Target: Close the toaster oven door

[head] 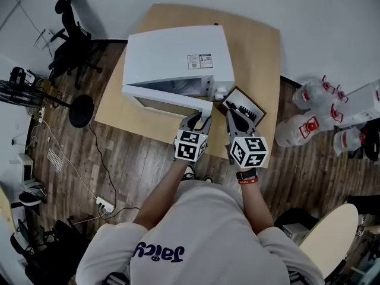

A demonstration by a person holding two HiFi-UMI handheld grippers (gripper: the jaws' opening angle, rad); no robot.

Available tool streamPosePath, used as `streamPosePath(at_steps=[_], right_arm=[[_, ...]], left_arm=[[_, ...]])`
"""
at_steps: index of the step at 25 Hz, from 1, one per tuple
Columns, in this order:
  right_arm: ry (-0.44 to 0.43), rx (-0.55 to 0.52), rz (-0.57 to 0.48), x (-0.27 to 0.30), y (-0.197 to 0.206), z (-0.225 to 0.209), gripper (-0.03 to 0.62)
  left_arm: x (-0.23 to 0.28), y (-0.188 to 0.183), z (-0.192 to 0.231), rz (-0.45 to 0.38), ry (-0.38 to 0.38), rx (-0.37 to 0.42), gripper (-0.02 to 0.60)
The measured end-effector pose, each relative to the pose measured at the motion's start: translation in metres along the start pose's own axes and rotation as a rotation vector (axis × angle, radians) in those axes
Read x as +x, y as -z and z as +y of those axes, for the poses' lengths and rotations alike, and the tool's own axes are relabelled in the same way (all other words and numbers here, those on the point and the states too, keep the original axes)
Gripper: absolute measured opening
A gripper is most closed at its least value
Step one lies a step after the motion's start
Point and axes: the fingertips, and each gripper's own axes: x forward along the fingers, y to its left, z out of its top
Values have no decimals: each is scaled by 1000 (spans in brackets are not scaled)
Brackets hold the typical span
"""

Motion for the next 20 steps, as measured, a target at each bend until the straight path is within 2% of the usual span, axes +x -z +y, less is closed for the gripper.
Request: streamPosePath(at_steps=[20], right_arm=[[4, -4, 0, 14, -8, -6, 15]], left_arm=[[30, -20, 12, -4, -20, -9, 147]])
